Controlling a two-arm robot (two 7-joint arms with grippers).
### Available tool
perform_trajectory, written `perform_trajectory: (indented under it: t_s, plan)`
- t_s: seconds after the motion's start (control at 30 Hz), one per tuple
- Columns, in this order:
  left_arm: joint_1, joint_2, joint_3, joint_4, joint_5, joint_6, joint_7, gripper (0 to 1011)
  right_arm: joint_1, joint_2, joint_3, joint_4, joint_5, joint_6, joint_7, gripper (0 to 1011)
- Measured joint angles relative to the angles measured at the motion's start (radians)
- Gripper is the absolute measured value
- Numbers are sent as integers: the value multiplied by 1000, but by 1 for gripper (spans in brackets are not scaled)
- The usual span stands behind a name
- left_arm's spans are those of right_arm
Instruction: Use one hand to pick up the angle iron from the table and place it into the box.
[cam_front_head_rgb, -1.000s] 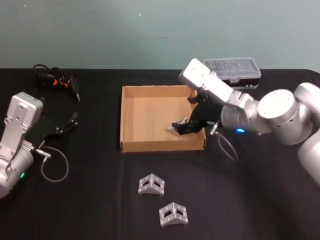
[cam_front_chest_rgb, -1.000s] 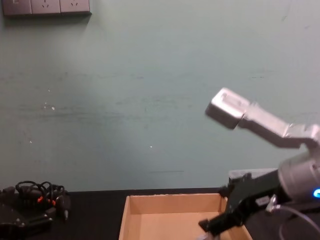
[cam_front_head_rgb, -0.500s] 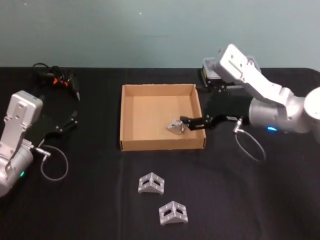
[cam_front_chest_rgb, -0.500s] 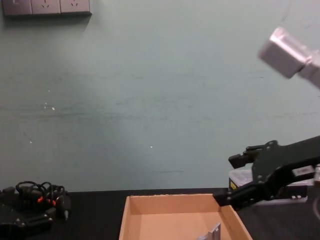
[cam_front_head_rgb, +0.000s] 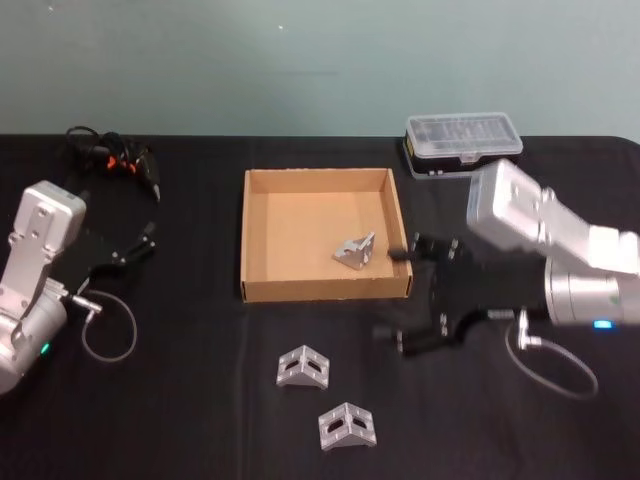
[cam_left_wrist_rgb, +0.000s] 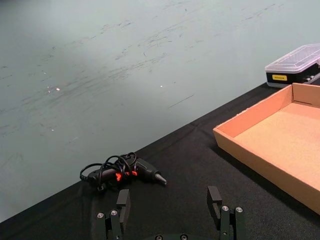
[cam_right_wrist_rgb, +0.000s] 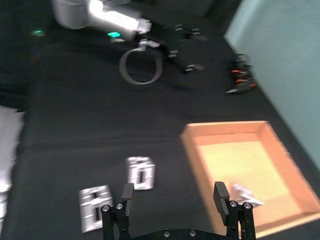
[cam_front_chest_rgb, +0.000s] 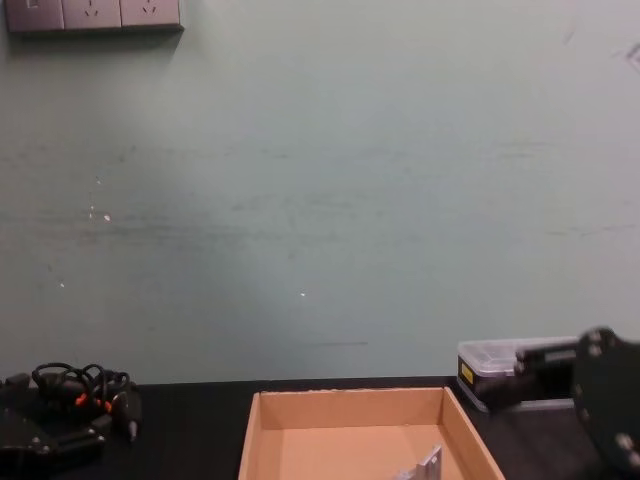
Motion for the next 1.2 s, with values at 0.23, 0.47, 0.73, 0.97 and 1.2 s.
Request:
perform_trajectory:
  t_s: [0.23, 0.47, 0.73, 0.97, 1.2]
  plan:
    - [0, 0, 0, 0, 0, 0, 0, 1011, -13, 45, -39, -25, 24, -16, 59, 1004]
    - [0, 0, 0, 0, 0, 0, 0, 1011, -2, 55, -92, 0, 38, -22, 114, 1004]
    - [0, 0, 0, 0, 0, 0, 0, 1011, 29, 29, -153, 69, 35, -1, 142, 1004]
    - [0, 0, 0, 0, 0, 0, 0, 1011, 58, -7, -198, 131, 28, 10, 147, 1004]
    - [0, 0, 0, 0, 0, 0, 0, 1011, 79, -33, -240, 173, 19, 10, 146, 1004]
